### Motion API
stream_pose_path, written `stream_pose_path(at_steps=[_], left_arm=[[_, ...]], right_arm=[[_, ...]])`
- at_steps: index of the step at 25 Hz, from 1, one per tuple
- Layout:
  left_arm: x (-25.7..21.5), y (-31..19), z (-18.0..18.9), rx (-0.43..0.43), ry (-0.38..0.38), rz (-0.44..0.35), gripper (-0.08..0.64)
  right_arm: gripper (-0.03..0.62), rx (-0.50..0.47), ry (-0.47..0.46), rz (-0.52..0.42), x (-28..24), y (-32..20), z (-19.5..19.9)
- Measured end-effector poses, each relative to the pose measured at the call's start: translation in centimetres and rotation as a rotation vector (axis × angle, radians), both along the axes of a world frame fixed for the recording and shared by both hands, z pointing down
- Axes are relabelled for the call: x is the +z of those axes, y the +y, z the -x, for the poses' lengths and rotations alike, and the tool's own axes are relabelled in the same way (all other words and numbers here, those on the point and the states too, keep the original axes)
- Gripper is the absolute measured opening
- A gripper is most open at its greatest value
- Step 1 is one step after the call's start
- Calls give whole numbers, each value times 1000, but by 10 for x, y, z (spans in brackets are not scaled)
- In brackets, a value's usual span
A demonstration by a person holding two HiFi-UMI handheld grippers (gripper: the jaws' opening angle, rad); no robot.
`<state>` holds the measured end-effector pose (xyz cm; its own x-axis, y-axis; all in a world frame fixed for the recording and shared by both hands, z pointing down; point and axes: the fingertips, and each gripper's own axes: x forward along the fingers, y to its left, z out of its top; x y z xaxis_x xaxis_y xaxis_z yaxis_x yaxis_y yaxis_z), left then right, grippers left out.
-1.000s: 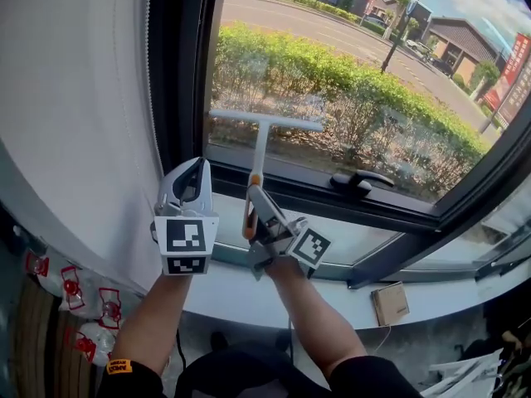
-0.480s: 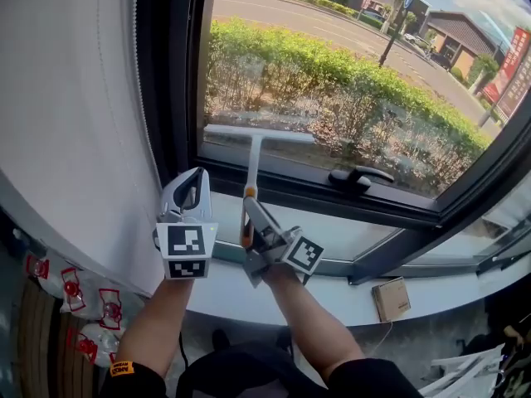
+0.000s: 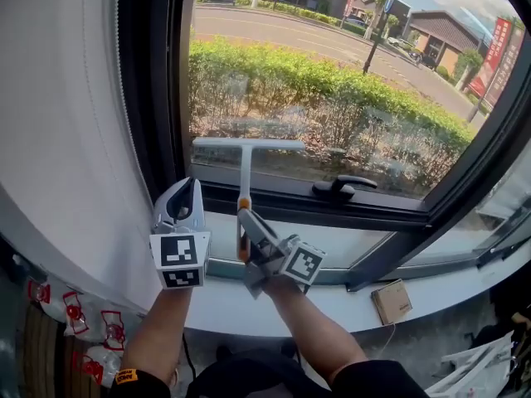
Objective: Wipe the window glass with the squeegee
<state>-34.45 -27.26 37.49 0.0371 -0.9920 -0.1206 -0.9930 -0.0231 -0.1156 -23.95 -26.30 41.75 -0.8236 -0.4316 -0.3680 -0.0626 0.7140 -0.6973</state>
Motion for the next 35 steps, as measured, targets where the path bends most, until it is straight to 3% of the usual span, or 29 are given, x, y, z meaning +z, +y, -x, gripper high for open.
stream_pose_path(at_steps=[11, 19, 26, 35], left_arm=[[-120, -17, -55, 77, -49, -220, 14], [-180, -25, -88, 84, -78, -331, 14], [-179, -28, -98, 67, -100, -324, 14], [-131, -30, -113, 74, -83, -228, 14]], right_arm=[[46, 38, -54, -275, -136, -15, -59], [48, 37, -100, -321, -180, -43, -100], [47, -10, -121, -316, -177, -43, -102], [46, -23, -124, -234, -129, -37, -111]])
